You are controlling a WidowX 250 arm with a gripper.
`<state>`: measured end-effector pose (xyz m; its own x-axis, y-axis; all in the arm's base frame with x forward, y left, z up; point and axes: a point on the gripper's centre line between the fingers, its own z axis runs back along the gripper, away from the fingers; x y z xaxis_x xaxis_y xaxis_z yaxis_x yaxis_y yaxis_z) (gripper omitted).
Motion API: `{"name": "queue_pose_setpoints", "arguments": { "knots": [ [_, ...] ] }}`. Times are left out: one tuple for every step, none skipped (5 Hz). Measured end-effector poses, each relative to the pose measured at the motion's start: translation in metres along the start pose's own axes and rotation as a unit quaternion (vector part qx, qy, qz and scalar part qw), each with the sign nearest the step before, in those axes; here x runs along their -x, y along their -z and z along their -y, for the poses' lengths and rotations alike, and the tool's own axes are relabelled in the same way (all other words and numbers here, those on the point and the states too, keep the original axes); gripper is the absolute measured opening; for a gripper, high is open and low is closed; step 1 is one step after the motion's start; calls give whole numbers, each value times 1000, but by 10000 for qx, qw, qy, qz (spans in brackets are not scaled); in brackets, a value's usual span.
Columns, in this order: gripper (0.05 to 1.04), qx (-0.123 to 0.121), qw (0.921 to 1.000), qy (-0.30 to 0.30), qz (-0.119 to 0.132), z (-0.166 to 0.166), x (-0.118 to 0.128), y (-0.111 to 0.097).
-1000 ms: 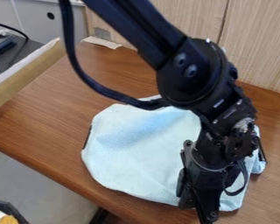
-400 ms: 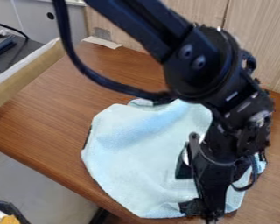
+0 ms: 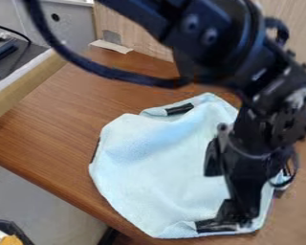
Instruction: Unfold the cloth from left to right
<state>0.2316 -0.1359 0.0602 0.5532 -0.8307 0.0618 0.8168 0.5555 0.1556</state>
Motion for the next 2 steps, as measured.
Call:
{"name": "queue_pose_setpoints", "arguments": {
  "knots": [
    [1000,-55,9999,134,54,-3,-3,-6],
    [1000,-52,9999,136,63,-3,-4,-6]
  ]
}}
